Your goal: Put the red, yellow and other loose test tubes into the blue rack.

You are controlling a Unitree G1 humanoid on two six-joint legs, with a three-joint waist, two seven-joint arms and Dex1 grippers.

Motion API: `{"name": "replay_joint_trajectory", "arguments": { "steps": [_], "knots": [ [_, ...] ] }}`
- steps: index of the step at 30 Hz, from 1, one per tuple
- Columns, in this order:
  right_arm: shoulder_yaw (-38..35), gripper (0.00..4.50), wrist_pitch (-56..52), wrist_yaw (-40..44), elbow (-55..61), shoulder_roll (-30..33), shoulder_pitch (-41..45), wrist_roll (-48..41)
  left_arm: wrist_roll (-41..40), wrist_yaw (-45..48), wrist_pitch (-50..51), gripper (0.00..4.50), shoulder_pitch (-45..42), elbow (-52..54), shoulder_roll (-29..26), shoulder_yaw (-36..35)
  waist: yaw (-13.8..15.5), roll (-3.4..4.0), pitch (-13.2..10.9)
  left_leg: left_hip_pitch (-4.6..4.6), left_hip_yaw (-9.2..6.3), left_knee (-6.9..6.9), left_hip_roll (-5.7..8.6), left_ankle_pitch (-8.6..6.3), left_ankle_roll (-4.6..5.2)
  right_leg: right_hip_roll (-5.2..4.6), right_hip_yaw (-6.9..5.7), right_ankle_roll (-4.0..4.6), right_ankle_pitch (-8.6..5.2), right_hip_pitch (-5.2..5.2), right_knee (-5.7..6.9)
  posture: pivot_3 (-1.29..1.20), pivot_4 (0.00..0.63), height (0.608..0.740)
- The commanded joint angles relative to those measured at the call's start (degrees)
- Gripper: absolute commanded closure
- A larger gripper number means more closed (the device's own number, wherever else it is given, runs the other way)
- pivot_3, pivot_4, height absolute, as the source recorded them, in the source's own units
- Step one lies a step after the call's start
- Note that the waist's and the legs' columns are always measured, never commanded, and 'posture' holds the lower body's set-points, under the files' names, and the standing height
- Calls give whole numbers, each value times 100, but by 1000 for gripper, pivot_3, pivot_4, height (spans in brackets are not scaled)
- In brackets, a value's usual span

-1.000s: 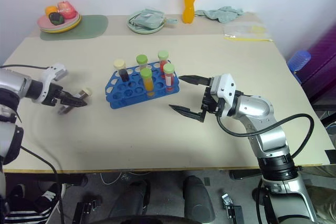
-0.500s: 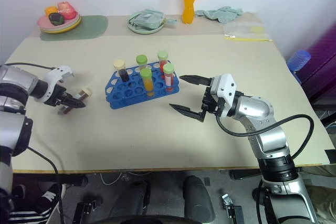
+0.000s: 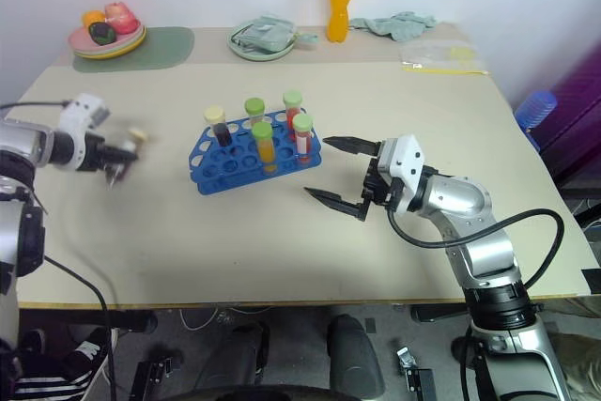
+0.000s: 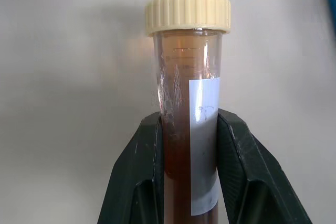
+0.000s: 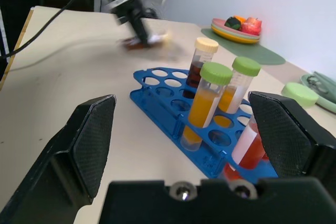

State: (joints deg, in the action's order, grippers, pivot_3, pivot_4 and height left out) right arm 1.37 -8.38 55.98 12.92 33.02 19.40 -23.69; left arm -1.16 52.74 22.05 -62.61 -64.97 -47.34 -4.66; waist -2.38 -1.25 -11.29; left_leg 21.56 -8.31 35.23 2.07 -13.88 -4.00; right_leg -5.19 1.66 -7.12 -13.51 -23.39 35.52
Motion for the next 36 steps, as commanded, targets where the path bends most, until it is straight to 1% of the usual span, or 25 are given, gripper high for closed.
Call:
{"name": "replay_joint_trajectory", "arguments": {
  "steps": [1,3,4,5,7,8,10,12,14,16,19,21,27,32,36],
  "knots": [
    [-175,0,76,-3,114,88,72,-30,-1311,-535,-1025,3734,1132,2407,386,-1560,4,-1,2,2,-1,1,0,0,-1,-3,0,20,12,-1,0,0,150,740],
    [-168,0,97,20,42,83,141,-22,-1708,-905,-1394,3734,2052,3939,923,-2024,-8,2,4,-2,7,-1,7,0,-2,-17,2,22,14,0,-2,0,150,740],
    [-166,0,104,29,15,82,167,-21,-1855,-1114,-1449,3734,2339,4463,1131,-2181,-6,2,4,-2,12,0,8,0,-3,-20,7,22,15,0,-1,0,150,740],
    [-160,0,105,49,-38,80,223,-23,-1895,-1281,-1523,3734,2842,5259,1384,-2182,-5,1,4,-3,15,0,10,0,-3,-21,12,19,18,0,-5,0,150,740],
    [-156,0,121,93,-132,83,307,-22,-1967,-1376,-1706,3734,3578,6394,1750,-2028,-8,1,4,-3,18,1,11,0,-2,-19,16,17,21,0,-6,0,150,740],
    [-156,0,135,116,-175,86,336,-19,-2002,-1420,-1720,3734,3807,6748,1863,-1947,11,0,5,-4,21,1,11,0,-2,-18,18,17,22,0,-8,0,150,740],
    [-156,0,177,167,-264,102,384,-1,-1687,-1653,-2150,3734,4191,7125,2131,-1693,57,0,5,-5,20,4,11,0,-2,-15,18,18,23,2,-8,0,150,740],
    [-166,0,203,204,-330,119,411,12,-1315,-1925,-2589,3734,4414,7153,2384,-1424,133,2,6,-11,21,10,11,1,-2,-13,18,22,24,11,-8,0,150,740],
    [-172,0,220,225,-364,131,427,20,-1286,-2073,-2791,3734,4442,7105,2572,-1303,181,3,7,-16,23,16,11,1,-2,-12,18,27,23,24,-12,0,150,740],
    [-197,0,223,229,-355,156,417,17,-1022,-2249,-2975,3734,4451,7031,2770,-986,184,3,7,-9,23,28,12,1,-2,-11,18,28,22,27,-15,0,150,740],
    [-247,0,188,186,-278,197,373,4,-144,-2720,-3750,3734,4421,6464,3099,-352,186,4,8,-6,27,34,16,1,-1,-15,18,22,25,31,-22,0,150,740],
    [-263,0,164,147,-206,214,333,-4,46,-2850,-4128,3734,4395,6098,3266,-111,179,4,8,-6,27,36,16,0,-1,-14,18,19,27,33,-24,0,150,740],
    [-337,0,147,45,-18,289,164,0,86,-2941,-4693,3734,4269,5288,3478,267,152,6,8,-9,27,33,13,-1,1,-11,18,16,29,28,-17,0,150,740],
    [-368,0,119,-33,92,308,84,17,-4,-2885,-4737,3734,4241,4964,3562,444,171,7,9,-8,27,36,14,-1,1,-12,18,15,29,30,-18,0,150,740],
    [-381,0,118,-62,124,326,72,21,176,-3112,-4601,3734,4315,4925,3593,516,171,8,10,-9,27,37,14,-1,1,-12,18,15,29,32,-18,0,150,740]
  ]
}}
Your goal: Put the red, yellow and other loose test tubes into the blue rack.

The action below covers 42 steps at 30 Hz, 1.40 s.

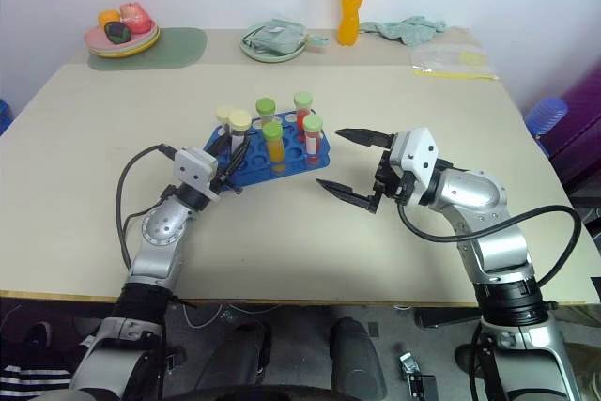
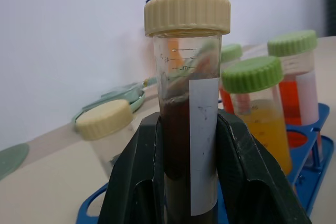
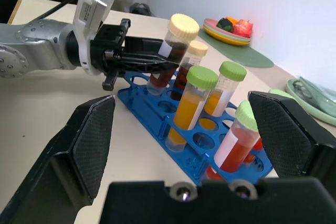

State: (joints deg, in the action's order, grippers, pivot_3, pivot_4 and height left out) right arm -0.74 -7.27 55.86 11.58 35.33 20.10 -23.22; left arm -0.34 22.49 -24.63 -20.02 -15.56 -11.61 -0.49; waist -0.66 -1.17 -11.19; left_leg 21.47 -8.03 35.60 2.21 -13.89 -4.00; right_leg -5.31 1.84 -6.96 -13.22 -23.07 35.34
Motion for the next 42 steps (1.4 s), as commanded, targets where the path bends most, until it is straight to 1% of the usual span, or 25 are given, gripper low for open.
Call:
{"name": "replay_joint_trajectory", "arguments": {
  "steps": [1,6,18,21,23,28,32,33,34,35,37,39,40,42],
  "knots": [
    [-167,0,10,-56,261,97,4,-25,69,-99,102,3734,71,-21,43,115,0,3,2,0,0,0,0,0,0,0,0,0,0,0,0,0,150,740],
    [-113,0,66,-76,247,63,34,16,-131,51,240,3734,96,48,100,190,6,7,4,-2,0,2,0,0,0,0,0,0,0,4,0,0,150,740],
    [-115,0,106,-40,134,41,97,36,-321,86,169,3734,330,378,61,142,2,9,5,-4,-1,3,0,0,0,0,0,0,-1,5,0,0,150,740],
    [-112,0,113,-34,116,36,121,40,-353,-32,245,3734,356,435,111,95,0,9,5,-3,-1,2,0,0,0,0,0,0,-1,5,-2,0,150,740],
    [-102,0,120,-39,109,29,137,53,-515,-23,384,3734,329,376,166,59,0,9,5,-3,-1,2,0,0,0,0,0,0,-1,5,-2,0,150,740],
    [-81,0,75,-67,146,9,191,45,-1192,-53,831,3734,82,141,396,-316,-1,8,5,-2,-1,3,0,0,0,0,0,-1,-1,5,-2,0,150,740],
    [-81,0,85,-57,129,14,212,52,-1470,223,990,3734,115,137,383,-343,-5,8,5,-3,-1,3,0,0,0,1,0,-1,-1,5,-2,0,150,740],
    [-84,0,91,-52,124,18,210,53,-1690,419,1145,3734,194,257,385,-343,-4,8,5,-2,-1,3,0,0,0,1,0,0,-1,5,-2,0,150,740],
    [-86,0,92,-51,123,19,207,53,-1822,545,1176,2724,253,351,386,-351,-5,8,5,-2,-1,3,0,0,0,1,0,0,-1,5,-2,0,150,740],
    [-87,0,92,-52,124,20,205,54,-1940,710,1244,2415,325,469,343,-336,-13,8,5,-2,-1,2,0,0,0,0,0,-1,-1,5,-3,0,150,740],
    [-88,0,96,-45,119,24,197,55,-1965,806,1219,1332,414,640,265,-366,-18,8,4,-1,-1,1,0,0,0,0,0,0,-1,4,-4,0,150,740],
    [-94,0,96,-34,107,29,194,52,-2022,837,1250,340,491,862,186,-442,-14,8,4,-1,-1,0,0,0,1,1,0,1,-1,3,-3,0,150,740],
    [-102,0,100,-25,96,34,191,48,-2048,861,1275,88,521,945,155,-448,-12,8,4,-1,-1,1,-1,0,0,1,0,1,-1,2,-3,0,150,740],
    [-124,0,120,14,44,63,173,54,-2197,1014,1484,88,759,1417,-107,-509,-21,8,4,0,-1,1,-1,-1,0,0,0,3,-2,2,-4,0,150,740]
  ]
}}
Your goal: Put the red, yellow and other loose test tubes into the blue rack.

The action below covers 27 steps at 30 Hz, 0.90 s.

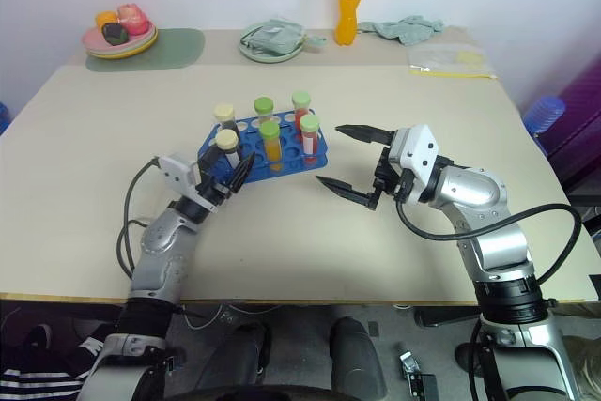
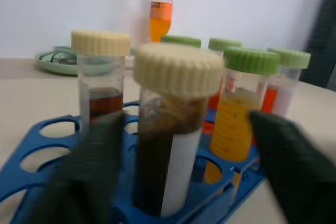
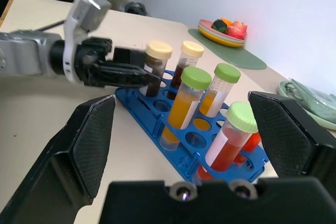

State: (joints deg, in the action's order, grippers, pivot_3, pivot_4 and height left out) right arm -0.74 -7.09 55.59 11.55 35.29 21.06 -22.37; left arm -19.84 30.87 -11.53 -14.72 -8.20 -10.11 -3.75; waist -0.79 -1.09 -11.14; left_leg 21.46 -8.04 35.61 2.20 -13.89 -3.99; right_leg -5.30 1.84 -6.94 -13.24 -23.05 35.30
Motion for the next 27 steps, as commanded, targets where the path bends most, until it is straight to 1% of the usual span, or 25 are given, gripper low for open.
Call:
{"name": "replay_joint_trajectory", "arguments": {
  "steps": [1,3,5,7,8,9,10,11,13,15,17,19,23,25,27],
  "knots": [
    [-147,0,120,76,6,89,62,-33,-350,222,299,88,349,929,-370,-223,-16,0,0,0,0,0,0,0,0,0,0,0,0,0,0,0,150,740],
    [-185,0,135,141,-84,141,-4,-25,-748,555,727,88,760,1626,-905,-438,-39,0,-1,-1,0,-6,-1,0,0,0,0,1,-1,-1,-4,0,150,740],
    [-238,0,163,230,-166,194,-133,-42,-1161,744,1292,88,1053,1993,-1466,-792,-28,1,-2,0,1,-15,-5,-1,0,1,0,11,-6,-6,-5,0,150,740],
    [-316,0,195,329,-218,285,-314,-86,-1520,1070,1670,88,1202,2048,-2048,-1187,-10,2,-2,-1,0,-21,-8,-1,1,4,0,21,-12,-10,-3,0,150,740],
    [-355,0,210,378,-240,328,-380,-110,-1682,1165,1826,88,1228,2064,-2233,-1320,8,3,-3,-1,-1,-22,-9,0,1,6,0,23,-13,-10,-3,0,150,740],
    [-417,0,221,460,-279,378,-441,-155,-1907,1239,2080,88,1235,2105,-2407,-1426,18,7,-5,0,-2,-21,-9,-1,1,6,0,24,-16,-10,-4,0,150,740],
    [-503,0,98,477,-215,426,-532,-249,-2235,1548,2467,88,1262,2086,-2777,-1628,19,7,-5,1,0,-20,-7,-1,1,4,0,16,-21,-8,-9,0,150,740],
    [-588,0,35,525,-233,473,-580,-328,-2438,1726,2749,88,1262,2113,-3011,-1720,15,4,-7,3,2,-18,-6,-1,1,2,0,12,-23,-6,-10,0,150,740],
    [-720,0,-144,573,-252,585,-688,-463,-2566,2245,3077,88,1251,2013,-3613,-1916,0,4,-8,5,4,-17,-6,-1,1,0,0,9,-25,-6,-13,0,150,740],
    [-805,0,-127,721,-474,715,-715,-459,-2564,2632,3135,88,1192,1979,-3923,-1934,-9,5,-8,5,6,-21,-8,-1,1,1,0,8,-27,-8,-15,0,150,740],
    [-777,0,37,825,-658,775,-664,-358,-2272,2899,2805,88,1123,1886,-4003,-1837,-10,7,-7,4,8,-23,-8,-1,1,0,0,14,-24,-9,-16,0,150,740],
    [-736,0,130,818,-731,726,-601,-313,-2167,3199,2674,88,1103,1748,-4034,-1779,-22,7,-7,3,10,-26,-10,-1,1,0,0,19,-22,-10,-16,0,150,740],
    [-592,0,342,732,-634,572,-578,-147,-1902,3658,2179,88,1123,1500,-3835,-1670,-36,8,-8,2,12,-37,-15,-1,1,5,0,32,-18,-18,-15,0,150,740],
    [-700,0,271,750,-588,657,-567,-214,-1978,3816,2283,88,1123,1487,-3829,-1685,-19,7,-8,4,11,-37,-15,-1,1,4,0,32,-18,-18,-15,0,150,740],
    [-782,0,318,794,-670,790,-553,-175,-1765,3828,2063,88,1002,1291,-3775,-1653,4,7,-8,7,11,-34,-14,-1,1,2,0,31,-18,-18,-16,0,150,740]
  ]
}}
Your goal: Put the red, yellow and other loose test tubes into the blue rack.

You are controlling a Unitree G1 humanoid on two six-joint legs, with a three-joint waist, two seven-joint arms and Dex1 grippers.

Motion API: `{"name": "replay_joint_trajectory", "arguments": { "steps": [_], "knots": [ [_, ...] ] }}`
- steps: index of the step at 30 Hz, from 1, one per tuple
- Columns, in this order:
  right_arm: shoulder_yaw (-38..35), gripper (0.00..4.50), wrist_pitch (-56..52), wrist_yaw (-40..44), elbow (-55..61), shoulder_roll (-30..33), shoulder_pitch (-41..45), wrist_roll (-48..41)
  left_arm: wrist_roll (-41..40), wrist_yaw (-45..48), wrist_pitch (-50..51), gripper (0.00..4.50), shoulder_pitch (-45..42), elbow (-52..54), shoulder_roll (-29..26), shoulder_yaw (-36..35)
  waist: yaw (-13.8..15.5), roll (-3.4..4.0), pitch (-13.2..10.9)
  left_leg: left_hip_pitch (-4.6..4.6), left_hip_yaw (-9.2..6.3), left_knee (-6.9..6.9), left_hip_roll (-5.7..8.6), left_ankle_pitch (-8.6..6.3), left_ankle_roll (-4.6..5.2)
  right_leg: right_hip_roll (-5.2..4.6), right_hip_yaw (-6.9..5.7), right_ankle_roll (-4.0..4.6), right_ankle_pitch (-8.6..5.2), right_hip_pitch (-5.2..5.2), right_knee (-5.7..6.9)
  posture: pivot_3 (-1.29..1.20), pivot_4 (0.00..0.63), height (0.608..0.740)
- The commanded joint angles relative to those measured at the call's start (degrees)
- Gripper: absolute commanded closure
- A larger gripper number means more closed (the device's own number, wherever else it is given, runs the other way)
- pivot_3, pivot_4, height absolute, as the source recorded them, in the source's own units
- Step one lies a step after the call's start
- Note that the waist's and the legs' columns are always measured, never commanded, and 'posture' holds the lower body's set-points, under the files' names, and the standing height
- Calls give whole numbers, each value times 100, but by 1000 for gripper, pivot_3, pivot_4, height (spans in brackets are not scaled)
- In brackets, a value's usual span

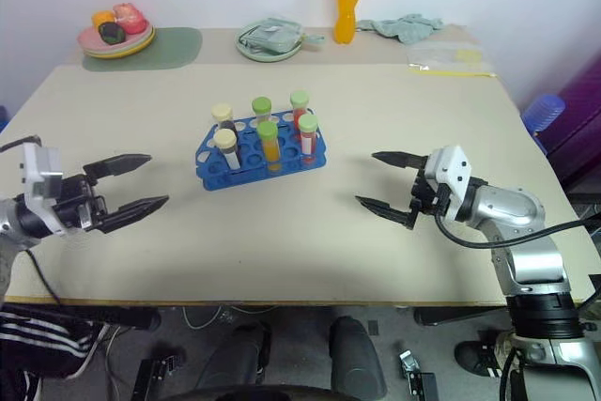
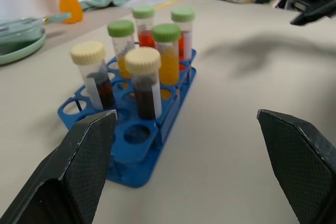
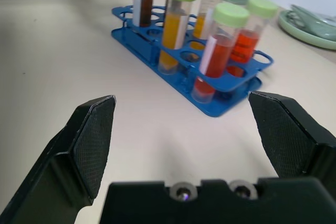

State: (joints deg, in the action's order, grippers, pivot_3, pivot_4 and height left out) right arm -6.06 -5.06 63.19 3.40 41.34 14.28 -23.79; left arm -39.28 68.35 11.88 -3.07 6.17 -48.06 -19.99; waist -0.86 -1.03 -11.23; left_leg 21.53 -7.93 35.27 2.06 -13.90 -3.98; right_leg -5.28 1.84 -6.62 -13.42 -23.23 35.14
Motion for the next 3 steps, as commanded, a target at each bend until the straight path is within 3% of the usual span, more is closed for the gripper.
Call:
{"name": "replay_joint_trajectory", "arguments": {
  "steps": [1,3],
  "knots": [
    [-233,0,209,48,92,229,137,51,230,82,-367,88,-243,-292,74,-25,20,1,0,0,0,0,2,0,0,-2,0,0,0,0,0,0,150,740],
    [-168,0,248,-14,68,205,224,105,333,27,-473,88,-333,-454,176,17,24,1,0,-1,0,0,2,0,0,-2,0,-1,-1,1,0,0,150,740]
  ]
}}
